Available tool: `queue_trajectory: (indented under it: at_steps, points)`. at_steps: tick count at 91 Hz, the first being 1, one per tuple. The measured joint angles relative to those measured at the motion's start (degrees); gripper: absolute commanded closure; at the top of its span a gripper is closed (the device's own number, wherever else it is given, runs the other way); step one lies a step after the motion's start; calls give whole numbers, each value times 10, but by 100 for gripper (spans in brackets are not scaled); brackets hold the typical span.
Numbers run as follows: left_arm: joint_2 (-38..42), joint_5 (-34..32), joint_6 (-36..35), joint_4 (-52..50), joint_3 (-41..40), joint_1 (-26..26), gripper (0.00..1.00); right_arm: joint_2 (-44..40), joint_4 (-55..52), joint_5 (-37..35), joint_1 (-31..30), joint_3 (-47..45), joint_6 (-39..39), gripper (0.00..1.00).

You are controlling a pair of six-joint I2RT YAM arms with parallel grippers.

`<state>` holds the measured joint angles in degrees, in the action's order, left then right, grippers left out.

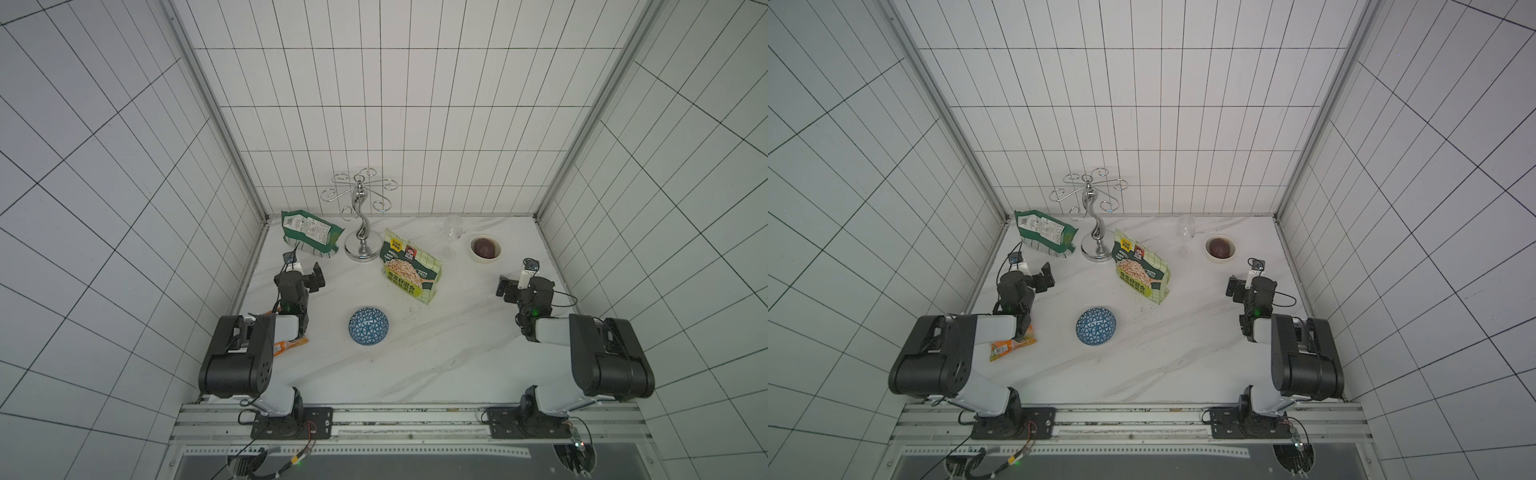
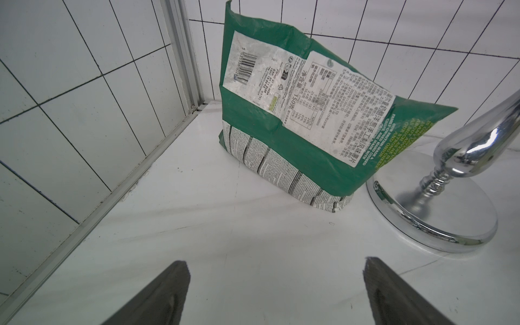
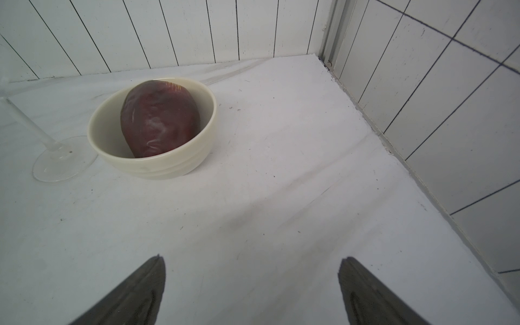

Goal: Pour the oats into the breakfast bowl
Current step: Move the bowl to the center of the board.

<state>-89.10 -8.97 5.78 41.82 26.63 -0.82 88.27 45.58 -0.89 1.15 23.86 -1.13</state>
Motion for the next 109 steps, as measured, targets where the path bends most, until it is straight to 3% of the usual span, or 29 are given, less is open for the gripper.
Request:
queue_trajectory:
  at_steps: [35,49,60,74,86,96,109]
  points:
    - [9,-17,7,-13,2,0,2,-18,-36,-7,-10,6,6,1]
    - [116,-75,99,-236,83,-4,1,-139,-246,-43,-39,95,-22,1]
    - [212,-108,239,-402,180,-12,2,-285,-358,-59,-28,127,-143,1]
    - [253,-34,348,-554,242,-48,2,-413,-468,-45,5,109,-252,1]
    - [243,61,395,-663,233,-47,11,-469,-582,-27,21,94,-304,1]
    - [245,101,429,-722,199,3,12,-480,-671,13,28,109,-306,1]
    - [242,89,485,-758,167,181,25,-447,-765,73,29,164,-288,1]
